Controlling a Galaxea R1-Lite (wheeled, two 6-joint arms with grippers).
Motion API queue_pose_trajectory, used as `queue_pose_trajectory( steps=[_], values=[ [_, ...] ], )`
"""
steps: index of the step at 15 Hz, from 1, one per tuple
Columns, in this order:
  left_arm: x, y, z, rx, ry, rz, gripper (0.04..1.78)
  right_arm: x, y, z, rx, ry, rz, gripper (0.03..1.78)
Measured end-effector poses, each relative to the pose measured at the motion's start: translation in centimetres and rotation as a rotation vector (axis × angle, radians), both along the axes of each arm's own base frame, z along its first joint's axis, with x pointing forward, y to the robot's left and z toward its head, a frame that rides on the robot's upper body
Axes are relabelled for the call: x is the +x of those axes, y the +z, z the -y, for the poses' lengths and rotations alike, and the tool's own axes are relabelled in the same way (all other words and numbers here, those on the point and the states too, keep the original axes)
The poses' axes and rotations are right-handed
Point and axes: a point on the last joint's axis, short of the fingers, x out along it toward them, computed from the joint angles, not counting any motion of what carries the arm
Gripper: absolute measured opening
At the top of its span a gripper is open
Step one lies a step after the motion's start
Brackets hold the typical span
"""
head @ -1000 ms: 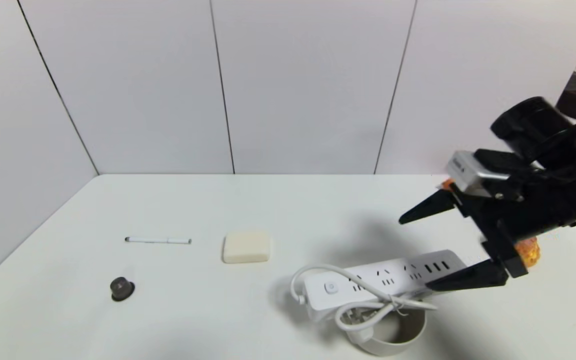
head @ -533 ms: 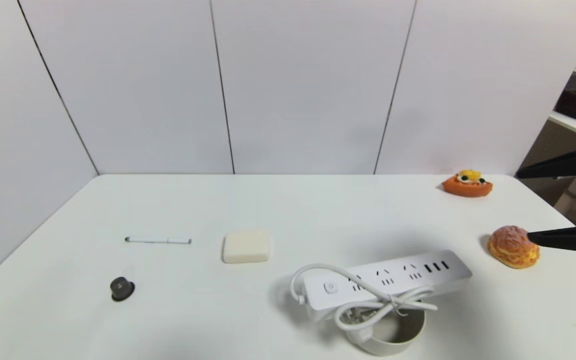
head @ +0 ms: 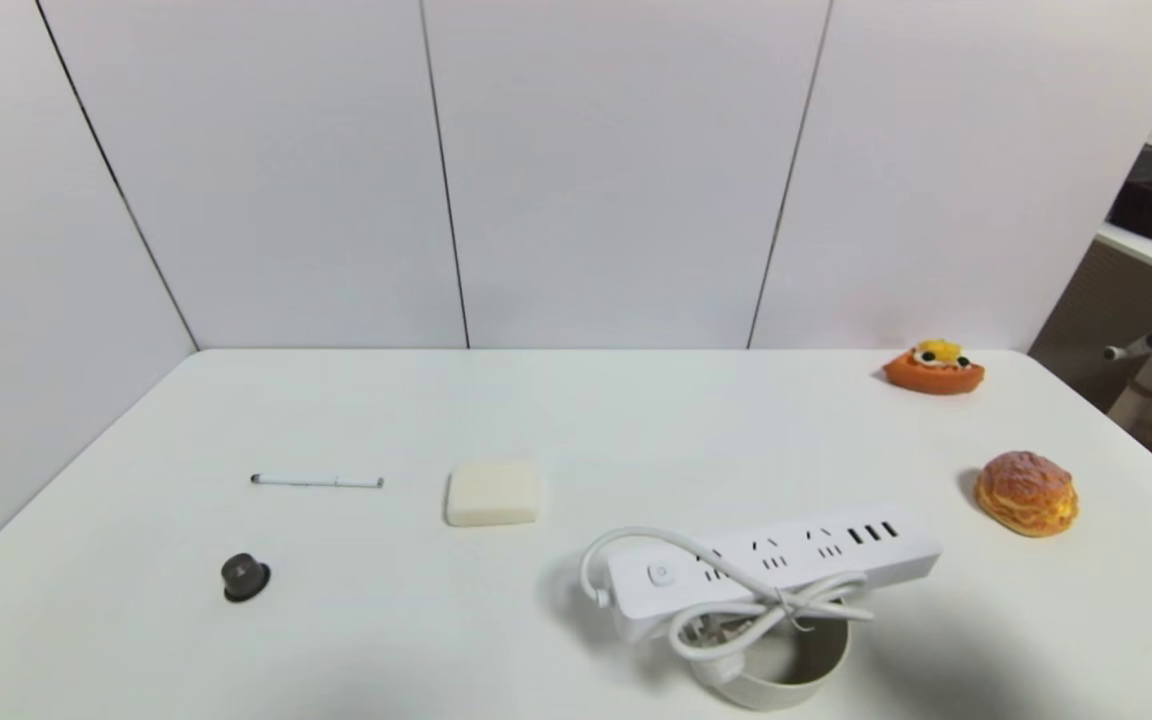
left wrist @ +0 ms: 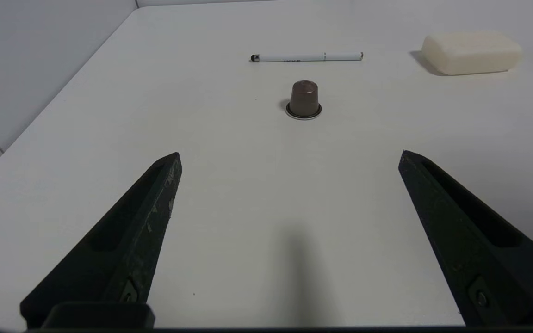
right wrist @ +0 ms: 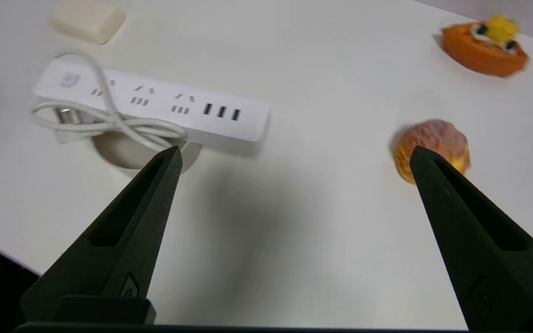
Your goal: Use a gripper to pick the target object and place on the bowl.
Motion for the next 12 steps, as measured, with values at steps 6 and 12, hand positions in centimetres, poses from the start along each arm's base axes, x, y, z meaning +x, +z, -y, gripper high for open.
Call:
queue_pose_trajectory(
  steps=[6,12],
  values=[
    [0.0,0.0,0.0,0.000,0.000,0.000,1.69,-4.7,-6.8,-0.9,-0.077,-0.311,0.232,1.69],
    [0.0,0.0,0.0,0.000,0.000,0.000,1.69,-6.8,-11.4,-1.2,-0.111,-0.359,0.292,1.69]
  ],
)
